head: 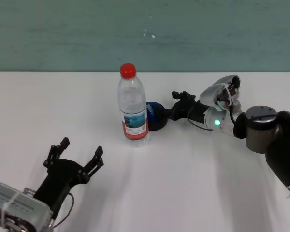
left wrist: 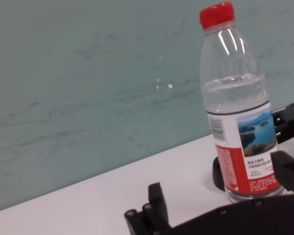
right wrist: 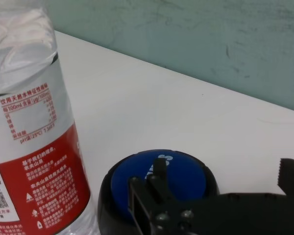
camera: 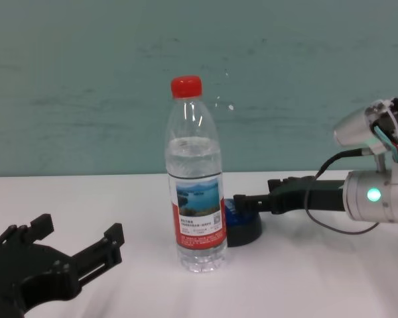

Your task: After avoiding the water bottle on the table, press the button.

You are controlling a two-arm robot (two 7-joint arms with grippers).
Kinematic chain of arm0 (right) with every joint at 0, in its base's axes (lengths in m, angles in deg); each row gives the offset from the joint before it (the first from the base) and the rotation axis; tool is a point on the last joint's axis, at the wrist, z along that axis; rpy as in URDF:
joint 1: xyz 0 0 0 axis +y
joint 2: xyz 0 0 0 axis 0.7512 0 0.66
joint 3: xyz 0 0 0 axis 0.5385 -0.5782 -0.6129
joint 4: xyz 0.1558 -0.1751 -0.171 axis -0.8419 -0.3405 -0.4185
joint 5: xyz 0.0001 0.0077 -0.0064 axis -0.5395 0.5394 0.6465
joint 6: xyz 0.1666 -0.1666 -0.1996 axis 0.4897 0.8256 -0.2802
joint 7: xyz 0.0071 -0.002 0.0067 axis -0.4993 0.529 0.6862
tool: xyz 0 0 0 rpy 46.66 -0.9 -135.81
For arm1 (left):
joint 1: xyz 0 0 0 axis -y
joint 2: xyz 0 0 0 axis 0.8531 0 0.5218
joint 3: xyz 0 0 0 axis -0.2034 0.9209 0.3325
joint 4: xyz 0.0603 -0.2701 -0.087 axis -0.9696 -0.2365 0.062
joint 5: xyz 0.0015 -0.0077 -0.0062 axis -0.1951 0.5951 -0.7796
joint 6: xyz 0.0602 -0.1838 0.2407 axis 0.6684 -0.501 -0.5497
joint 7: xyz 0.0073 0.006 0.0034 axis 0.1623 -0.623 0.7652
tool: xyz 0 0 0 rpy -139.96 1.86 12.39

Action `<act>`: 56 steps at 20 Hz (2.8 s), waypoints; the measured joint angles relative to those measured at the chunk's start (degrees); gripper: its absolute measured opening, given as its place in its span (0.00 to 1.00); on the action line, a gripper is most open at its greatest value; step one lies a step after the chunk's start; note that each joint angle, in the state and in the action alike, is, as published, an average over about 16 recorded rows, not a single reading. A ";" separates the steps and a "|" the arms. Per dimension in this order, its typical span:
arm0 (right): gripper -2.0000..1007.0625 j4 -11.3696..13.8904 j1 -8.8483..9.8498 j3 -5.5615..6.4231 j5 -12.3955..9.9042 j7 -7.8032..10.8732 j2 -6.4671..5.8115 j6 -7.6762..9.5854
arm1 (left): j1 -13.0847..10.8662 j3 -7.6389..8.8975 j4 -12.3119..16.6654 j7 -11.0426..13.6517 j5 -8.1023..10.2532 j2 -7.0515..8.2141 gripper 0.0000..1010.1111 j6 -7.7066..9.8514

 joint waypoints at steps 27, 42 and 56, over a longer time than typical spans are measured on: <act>1.00 10.97 3.70 1.24 -0.86 -1.71 -2.69 1.29 | 0.00 0.00 0.00 0.00 0.00 0.00 0.99 0.00; 1.00 20.51 7.53 2.55 -2.41 -3.53 -6.58 3.45 | 0.00 0.00 0.00 0.00 0.00 0.00 0.99 0.00; 1.00 40.65 19.00 6.40 -6.42 -6.71 -15.32 6.72 | 0.00 0.00 0.00 0.00 0.00 0.00 0.99 0.00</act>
